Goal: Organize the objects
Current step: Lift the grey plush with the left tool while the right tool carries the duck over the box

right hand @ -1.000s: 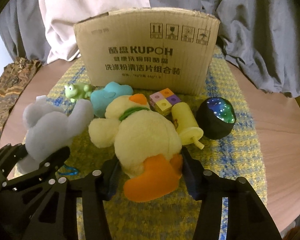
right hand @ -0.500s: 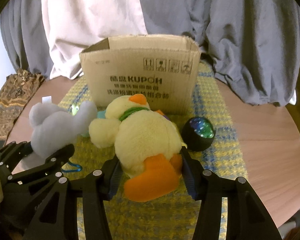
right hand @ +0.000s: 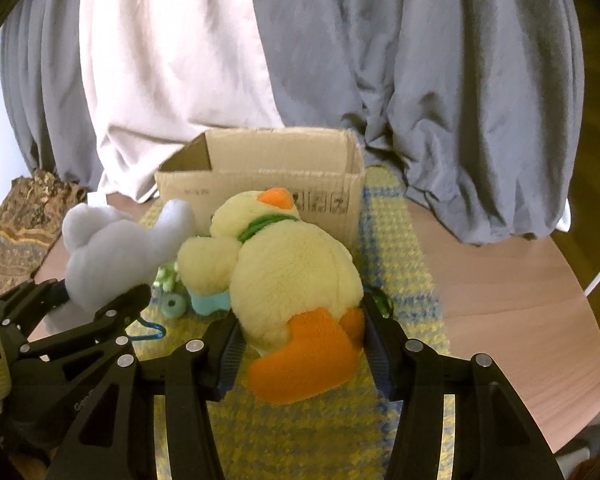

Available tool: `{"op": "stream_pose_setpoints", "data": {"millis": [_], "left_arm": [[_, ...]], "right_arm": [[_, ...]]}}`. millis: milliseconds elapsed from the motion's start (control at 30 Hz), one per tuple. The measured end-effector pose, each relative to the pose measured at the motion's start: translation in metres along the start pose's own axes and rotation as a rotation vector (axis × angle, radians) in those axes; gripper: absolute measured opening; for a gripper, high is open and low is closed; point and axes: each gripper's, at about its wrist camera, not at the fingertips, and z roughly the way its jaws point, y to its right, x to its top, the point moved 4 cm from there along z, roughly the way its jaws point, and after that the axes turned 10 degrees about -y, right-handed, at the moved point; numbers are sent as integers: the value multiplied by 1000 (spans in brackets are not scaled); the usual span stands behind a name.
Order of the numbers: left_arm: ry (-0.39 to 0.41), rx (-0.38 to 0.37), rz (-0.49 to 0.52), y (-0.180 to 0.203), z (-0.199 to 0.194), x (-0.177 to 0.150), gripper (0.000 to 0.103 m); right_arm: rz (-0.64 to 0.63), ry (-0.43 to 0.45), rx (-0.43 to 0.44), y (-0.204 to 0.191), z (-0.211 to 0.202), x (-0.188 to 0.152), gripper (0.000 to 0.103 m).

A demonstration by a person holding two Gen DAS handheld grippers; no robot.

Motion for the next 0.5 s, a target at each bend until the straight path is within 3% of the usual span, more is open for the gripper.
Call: {"op": "stream_pose_setpoints", "data": {"millis": [500], "left_arm": [[115,0,19,2,-28,35,55]], "right_arm": [[26,92,-30,12,-25,37,53]]}}
